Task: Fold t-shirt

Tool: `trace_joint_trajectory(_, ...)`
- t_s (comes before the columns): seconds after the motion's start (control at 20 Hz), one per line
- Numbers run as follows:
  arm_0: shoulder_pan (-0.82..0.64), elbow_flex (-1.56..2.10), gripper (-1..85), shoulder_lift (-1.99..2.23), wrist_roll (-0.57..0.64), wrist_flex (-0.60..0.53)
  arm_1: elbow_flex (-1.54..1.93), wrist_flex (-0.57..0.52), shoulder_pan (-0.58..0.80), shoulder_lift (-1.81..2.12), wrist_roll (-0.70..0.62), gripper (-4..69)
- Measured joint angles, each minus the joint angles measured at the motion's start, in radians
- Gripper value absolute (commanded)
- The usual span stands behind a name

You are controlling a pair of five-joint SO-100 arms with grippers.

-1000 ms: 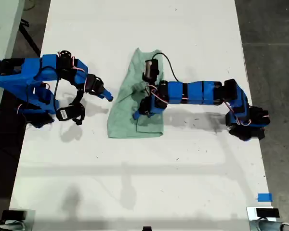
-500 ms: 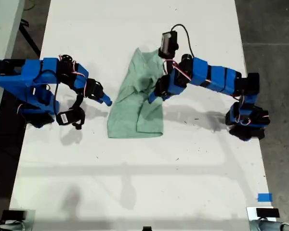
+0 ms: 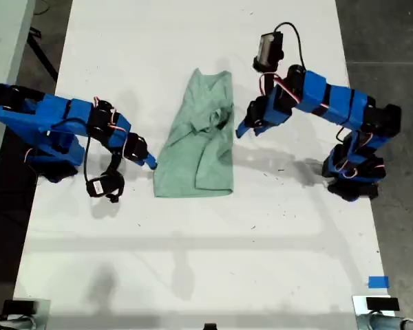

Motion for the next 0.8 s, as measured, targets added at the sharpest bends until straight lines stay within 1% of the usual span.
trace_joint_trajectory(0.25,-0.002,0.015,15.5,-0.175,-0.002,-0.161,0.017,0.0,0.0,0.003,0.0,19.8)
trace_joint_trajectory(0.35,-0.025,0.014,15.4,-0.262,-0.003,-0.21,0.025,0.0,0.0,0.003,0.006,19.7)
trace_joint_trajectory(0.4,-0.037,0.012,13.1,-0.302,-0.003,-0.229,0.026,0.0,0.0,0.003,0.008,19.6)
trace_joint_trajectory(0.45,-0.048,0.006,4.3,-0.341,-0.003,-0.239,0.029,0.0,0.0,0.003,0.009,19.5)
trace_joint_trajectory(0.5,-0.055,-0.003,0.0,-0.362,-0.003,-0.241,0.029,0.0,0.0,0.003,0.009,19.3)
trace_joint_trajectory(0.8,-0.063,-0.02,0.0,-0.364,-0.003,-0.241,0.057,0.0,0.0,0.003,0.009,18.8)
